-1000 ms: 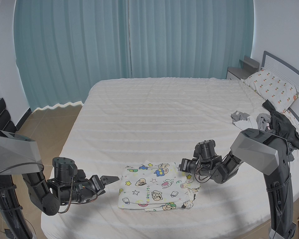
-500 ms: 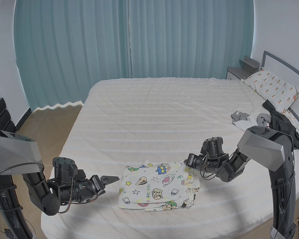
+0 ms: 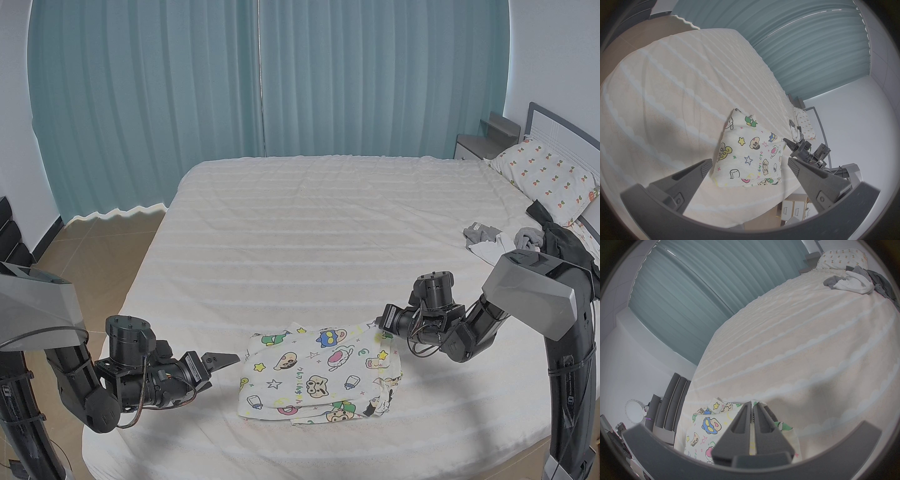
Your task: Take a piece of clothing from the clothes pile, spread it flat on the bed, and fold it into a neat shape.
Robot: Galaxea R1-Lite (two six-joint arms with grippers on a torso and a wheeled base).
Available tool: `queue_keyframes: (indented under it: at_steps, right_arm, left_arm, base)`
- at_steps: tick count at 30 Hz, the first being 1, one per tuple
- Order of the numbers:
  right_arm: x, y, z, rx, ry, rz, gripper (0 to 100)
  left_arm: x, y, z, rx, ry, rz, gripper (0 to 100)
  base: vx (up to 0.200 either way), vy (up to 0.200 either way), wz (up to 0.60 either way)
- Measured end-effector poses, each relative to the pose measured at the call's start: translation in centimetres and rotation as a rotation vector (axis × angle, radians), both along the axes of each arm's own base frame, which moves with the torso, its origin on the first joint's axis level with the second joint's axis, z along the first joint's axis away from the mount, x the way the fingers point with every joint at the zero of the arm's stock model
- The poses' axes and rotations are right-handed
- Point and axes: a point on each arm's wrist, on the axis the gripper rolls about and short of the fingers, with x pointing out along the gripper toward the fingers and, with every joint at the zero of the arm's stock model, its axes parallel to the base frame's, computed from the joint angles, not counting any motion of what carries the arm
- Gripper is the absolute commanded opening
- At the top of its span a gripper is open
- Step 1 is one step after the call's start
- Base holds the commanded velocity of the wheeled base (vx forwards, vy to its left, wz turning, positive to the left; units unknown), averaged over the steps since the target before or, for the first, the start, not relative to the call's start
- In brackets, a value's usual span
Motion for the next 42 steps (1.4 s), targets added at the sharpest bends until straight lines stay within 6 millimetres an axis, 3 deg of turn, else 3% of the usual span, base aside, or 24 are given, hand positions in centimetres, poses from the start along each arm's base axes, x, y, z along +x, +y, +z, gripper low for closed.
queue_keyframes:
  at_steps: [6,7,18,27,34,42]
  right_arm:
    - [-0.2,-0.2,0.2,0.0,0.0,-0.003,0]
    - [-0.2,-0.2,0.2,0.0,0.001,-0.002,100]
    - [-1.1,-0.9,-0.1,-0.011,0.032,-0.001,100]
    - [-4.4,-1.6,-0.1,-0.054,0.102,0.072,100]
    - [-6.2,-0.9,-0.5,-0.082,0.151,0.132,100]
    - [-7.2,0.4,-1.3,-0.126,0.276,0.192,100]
  left_arm:
    - [0.0,0.0,0.1,-0.003,-0.011,0.0,100]
    - [0.0,0.0,0.1,-0.003,-0.011,0.0,100]
    - [1.1,-0.5,-0.2,0.045,-0.059,0.034,100]
    - [3.6,-1.4,-2.7,0.277,-0.167,-0.054,100]
    - [6.5,-2.8,-4.7,0.348,-0.064,-0.104,100]
    - [8.5,-4.8,-5.8,0.437,-0.102,-0.168,100]
  base:
    - [0.0,0.0,0.0]
    - [0.0,0.0,0.0]
    - [0.0,0.0,0.0]
    - [0.0,0.0,0.0]
    - [0.0,0.0,0.0]
    - [0.0,0.0,0.0]
